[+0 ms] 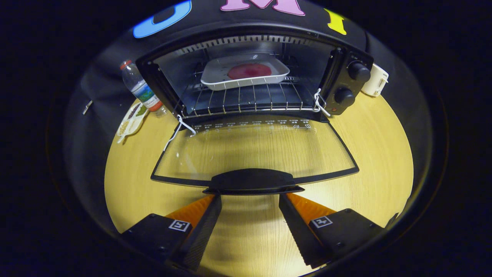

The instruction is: Open the toaster oven, put the food inside, and close the toaster oven door.

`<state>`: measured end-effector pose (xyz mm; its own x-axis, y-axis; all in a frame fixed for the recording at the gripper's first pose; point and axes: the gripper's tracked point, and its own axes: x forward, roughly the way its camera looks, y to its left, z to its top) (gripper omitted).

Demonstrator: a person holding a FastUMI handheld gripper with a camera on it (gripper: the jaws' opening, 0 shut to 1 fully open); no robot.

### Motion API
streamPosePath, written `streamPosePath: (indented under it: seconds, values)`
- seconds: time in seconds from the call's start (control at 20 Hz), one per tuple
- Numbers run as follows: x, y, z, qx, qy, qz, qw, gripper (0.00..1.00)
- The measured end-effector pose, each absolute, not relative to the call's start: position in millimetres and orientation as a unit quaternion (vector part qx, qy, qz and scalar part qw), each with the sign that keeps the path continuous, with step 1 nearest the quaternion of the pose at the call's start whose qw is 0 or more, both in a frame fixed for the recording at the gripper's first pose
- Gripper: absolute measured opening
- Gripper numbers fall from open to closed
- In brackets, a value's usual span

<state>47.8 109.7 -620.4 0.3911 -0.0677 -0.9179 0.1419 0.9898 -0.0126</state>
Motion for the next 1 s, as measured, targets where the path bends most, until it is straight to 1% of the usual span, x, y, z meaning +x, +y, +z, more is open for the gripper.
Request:
streamPosePath:
  seconds: [0.4, 0.6, 0.65, 1.0]
  values:
    - [71, 113, -581, 0.016, 0.482, -0.050, 0.875, 0.98]
    - [54, 109, -573, -0.003, 0.486, -0.047, 0.872, 0.98]
    - [49, 109, -573, -0.006, 0.488, -0.046, 0.872, 1.00]
    - [56, 105, -577, 0.004, 0.488, -0.048, 0.871, 1.00]
